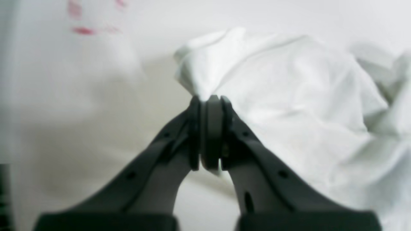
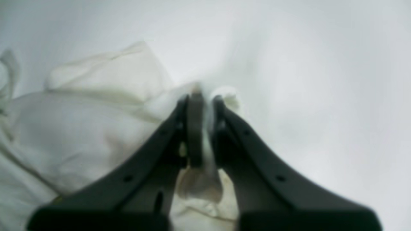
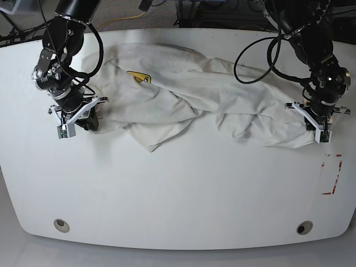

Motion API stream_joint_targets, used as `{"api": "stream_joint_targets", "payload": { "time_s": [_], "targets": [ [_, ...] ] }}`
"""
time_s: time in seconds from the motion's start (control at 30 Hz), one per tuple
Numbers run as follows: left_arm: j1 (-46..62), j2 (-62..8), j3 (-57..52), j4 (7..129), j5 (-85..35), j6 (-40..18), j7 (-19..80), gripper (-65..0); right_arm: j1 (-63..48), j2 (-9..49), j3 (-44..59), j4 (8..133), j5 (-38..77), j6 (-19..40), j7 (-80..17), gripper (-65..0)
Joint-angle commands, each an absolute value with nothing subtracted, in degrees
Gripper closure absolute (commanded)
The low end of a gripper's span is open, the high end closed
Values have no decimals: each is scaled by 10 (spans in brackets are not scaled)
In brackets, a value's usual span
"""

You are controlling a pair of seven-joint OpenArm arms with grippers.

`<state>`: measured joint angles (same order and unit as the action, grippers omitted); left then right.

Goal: Fold the T-shirt properly
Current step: 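Grasp the T-shirt fabric with both grippers, then lift the T-shirt with both grippers and stretch it between them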

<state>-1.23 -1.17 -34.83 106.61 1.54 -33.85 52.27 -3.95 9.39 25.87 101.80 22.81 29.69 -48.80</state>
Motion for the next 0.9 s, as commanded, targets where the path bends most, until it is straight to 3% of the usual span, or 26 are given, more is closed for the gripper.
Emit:
{"api": "stream_joint_targets", "payload": {
  "time_s": [0.0,0.3,0.87],
  "targets": [
    [-34,-21,-348,1117,12,-337,534,-1,-3,102,260,1028,216,298,-465,0],
    [-149,-22,-349,1147,15,-335,621,-1,144,104,256,1002,132,299,-466,0],
    [-398,-122,-349,1144,15,-335,742,-1,411,208,188,949,128,299,-516,0]
  ]
}}
